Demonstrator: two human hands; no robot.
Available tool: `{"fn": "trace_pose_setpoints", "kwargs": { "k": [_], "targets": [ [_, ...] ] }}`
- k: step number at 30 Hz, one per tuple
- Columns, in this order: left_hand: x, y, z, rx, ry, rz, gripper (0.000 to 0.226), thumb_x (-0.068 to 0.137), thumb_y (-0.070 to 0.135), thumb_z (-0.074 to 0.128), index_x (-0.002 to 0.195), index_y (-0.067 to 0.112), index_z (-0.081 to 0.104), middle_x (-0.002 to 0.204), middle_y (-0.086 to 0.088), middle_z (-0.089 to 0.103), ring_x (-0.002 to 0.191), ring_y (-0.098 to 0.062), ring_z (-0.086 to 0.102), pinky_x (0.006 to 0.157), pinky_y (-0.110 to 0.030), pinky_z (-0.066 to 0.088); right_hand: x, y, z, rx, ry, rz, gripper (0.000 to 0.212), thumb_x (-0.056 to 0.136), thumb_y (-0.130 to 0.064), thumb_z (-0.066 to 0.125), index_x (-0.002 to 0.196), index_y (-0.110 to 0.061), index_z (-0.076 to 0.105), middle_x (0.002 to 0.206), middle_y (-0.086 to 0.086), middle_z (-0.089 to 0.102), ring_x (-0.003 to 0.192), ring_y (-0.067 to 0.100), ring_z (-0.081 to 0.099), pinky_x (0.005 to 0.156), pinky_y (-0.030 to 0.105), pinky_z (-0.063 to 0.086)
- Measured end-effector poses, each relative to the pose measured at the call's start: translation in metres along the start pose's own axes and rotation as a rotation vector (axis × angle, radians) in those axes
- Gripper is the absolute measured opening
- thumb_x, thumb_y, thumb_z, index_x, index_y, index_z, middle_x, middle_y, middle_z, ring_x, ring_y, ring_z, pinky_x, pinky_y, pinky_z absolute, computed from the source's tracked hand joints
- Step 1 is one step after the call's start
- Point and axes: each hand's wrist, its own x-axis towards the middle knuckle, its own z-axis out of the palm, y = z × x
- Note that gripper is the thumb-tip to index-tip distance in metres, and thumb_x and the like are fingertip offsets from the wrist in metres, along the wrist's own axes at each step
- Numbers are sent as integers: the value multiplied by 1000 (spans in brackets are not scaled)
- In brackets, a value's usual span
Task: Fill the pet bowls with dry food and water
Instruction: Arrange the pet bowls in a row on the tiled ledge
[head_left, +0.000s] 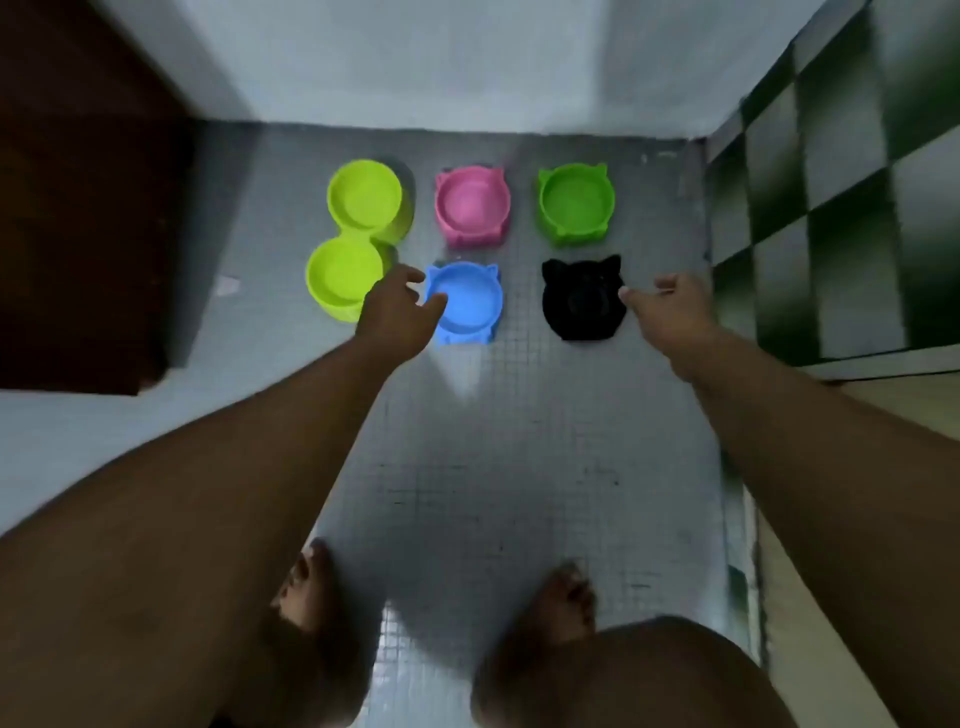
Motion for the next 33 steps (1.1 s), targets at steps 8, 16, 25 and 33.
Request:
{"fn": "trace_pose_setpoints", "kwargs": {
  "k": [8, 16, 25, 33],
  "targets": [
    [84, -89, 118, -37, 145, -43, 65, 82, 44, 78, 133, 12, 54, 123, -19, 59, 109, -33, 62, 93, -39, 52, 120, 81, 90, -56, 218, -9, 59, 86, -38, 72, 135, -13, 50, 137, 12, 56, 120, 31, 58, 98, 34, 48],
    [102, -100, 136, -82, 166, -148, 58, 84, 22, 68, 139, 9, 55, 131, -20, 61, 114, -34, 63, 87, -31, 49, 143, 96, 109, -136, 277, -28, 39, 86, -29, 73, 115, -4, 65, 121, 14, 66, 110, 32, 64, 88, 33, 51],
    [100, -90, 129, -173, 203, -84, 50, 80, 26, 55, 128, 13, 60, 120, -19, 62, 101, -35, 65, 88, -45, 57, 117, 92, 111, 26, 240, -110, 24, 94, -21, 60, 111, -10, 47, 109, 15, 60, 101, 31, 62, 81, 28, 48],
    [76, -74, 105, -410, 71, -5, 61, 94, 18, 49, 152, 37, 43, 123, -8, 65, 95, -22, 67, 62, -42, 64, 76, 89, 101, 283, 15, -97, 54, 97, -19, 58, 144, -38, 40, 110, 10, 62, 96, 31, 67, 72, 55, 60]
  ]
}}
